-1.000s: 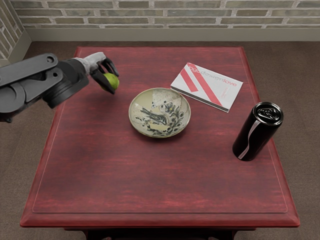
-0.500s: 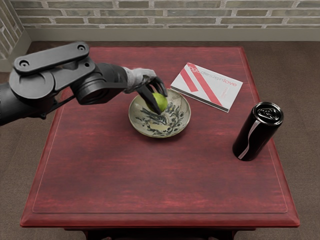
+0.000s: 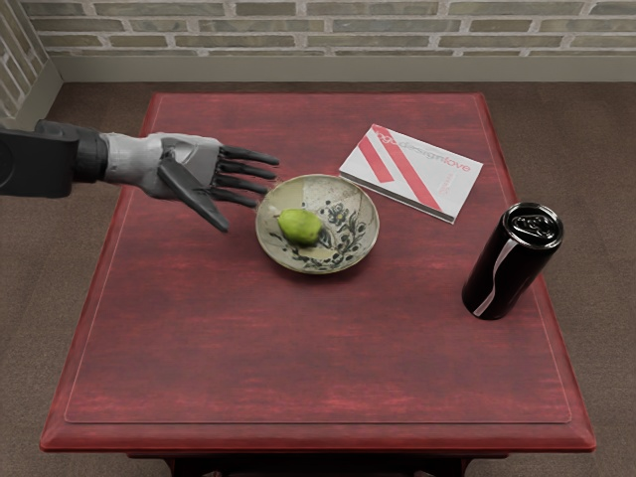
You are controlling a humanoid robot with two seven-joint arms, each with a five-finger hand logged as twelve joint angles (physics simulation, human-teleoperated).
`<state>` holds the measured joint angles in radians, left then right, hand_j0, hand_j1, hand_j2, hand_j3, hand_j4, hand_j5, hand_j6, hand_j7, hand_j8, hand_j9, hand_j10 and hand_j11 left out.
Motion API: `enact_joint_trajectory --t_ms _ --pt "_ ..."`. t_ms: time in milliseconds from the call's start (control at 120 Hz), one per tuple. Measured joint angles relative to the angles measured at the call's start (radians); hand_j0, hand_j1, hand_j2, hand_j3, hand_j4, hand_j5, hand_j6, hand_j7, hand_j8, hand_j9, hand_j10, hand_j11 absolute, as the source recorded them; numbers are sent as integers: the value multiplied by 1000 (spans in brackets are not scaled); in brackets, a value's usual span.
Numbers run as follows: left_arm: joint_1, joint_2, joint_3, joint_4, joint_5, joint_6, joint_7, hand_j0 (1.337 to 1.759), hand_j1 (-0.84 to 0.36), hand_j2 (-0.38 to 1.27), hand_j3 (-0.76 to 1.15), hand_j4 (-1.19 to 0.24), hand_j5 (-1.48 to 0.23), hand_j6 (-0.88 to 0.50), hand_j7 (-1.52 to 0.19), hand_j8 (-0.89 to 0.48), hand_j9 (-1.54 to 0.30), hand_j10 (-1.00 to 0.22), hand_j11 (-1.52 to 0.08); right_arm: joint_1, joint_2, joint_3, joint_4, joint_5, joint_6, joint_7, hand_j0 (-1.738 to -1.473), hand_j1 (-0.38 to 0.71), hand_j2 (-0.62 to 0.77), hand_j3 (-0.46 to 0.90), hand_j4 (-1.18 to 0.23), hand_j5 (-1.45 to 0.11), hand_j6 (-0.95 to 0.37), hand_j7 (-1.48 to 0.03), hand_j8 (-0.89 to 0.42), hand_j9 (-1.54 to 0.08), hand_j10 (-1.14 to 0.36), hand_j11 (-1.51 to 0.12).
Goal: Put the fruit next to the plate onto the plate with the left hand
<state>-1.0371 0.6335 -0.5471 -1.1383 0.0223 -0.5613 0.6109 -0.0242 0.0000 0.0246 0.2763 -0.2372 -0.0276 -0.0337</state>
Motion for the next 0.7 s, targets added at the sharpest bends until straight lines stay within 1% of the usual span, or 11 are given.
enact_joint_trajectory --t_ms 83,150,225,308,375,475,567,700 --pt "51 96 -56 0 -47 -28 0 1658 271 32 0 -73 -110 -49 -105 -50 -102 -64 -102 1 0 0 0 0 0 0 -1658 -349 0 0 0 0 0 0 0 0 0 0" --pt "74 146 -73 0 -65 -38 0 1658 286 24 0 -59 -87 -41 -83 -42 -82 -52 -82 1 0 0 0 0 0 0 -1658 -349 0 0 0 0 0 0 0 0 0 0" --pt "89 221 -83 0 -82 -44 0 1658 297 18 0 -47 -69 -35 -66 -35 -65 -43 -65 1 0 0 0 0 0 0 -1658 -349 0 0 0 0 0 0 0 0 0 0" --pt "104 276 -87 2 -93 -48 0 1658 306 14 0 -38 -55 -30 -54 -30 -53 -35 -53 2 0 0 0 0 0 0 -1658 -349 0 0 0 0 0 0 0 0 0 0" --pt "107 284 -88 22 -97 -49 0 1658 311 11 0 -33 -48 -27 -46 -27 -46 -31 -46 4 0 0 0 0 0 0 -1658 -349 0 0 0 0 0 0 0 0 0 0" --pt "108 285 -89 77 -100 -50 0 1658 315 8 0 -28 -40 -24 -39 -25 -39 -27 -39 5 0 0 0 0 0 0 -1658 -349 0 0 0 0 0 0 0 0 0 0" --pt "109 311 -89 119 -103 -50 0 1658 318 7 0 -25 -36 -23 -35 -23 -35 -25 -35 5 0 0 0 0 0 0 -1658 -349 0 0 0 0 0 0 0 0 0 0" --pt "114 317 -90 147 -104 -50 0 1658 320 5 0 -23 -32 -21 -32 -21 -32 -23 -32 6 0 0 0 0 0 0 -1658 -349 0 0 0 0 0 0 0 0 0 0"
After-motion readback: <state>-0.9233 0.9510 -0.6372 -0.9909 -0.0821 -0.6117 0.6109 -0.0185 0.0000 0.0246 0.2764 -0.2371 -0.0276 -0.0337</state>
